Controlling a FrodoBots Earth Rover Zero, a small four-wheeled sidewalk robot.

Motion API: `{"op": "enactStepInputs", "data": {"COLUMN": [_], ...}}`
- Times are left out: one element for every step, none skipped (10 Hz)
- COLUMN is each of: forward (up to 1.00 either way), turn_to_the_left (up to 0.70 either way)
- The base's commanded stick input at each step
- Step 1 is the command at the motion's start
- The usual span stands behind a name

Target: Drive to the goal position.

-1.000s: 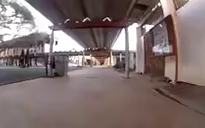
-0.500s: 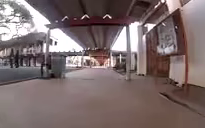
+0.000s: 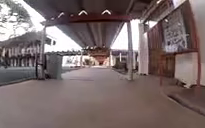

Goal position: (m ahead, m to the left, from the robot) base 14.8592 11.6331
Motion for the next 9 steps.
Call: {"op": "enactStepInputs", "data": {"forward": [0.70,0.70,0.70,0.70,0.70,0.70,0.70,0.70,0.70], "turn_to_the_left": [0.00,0.00,0.00,0.00,0.00,0.00,0.00,0.00,0.00]}}
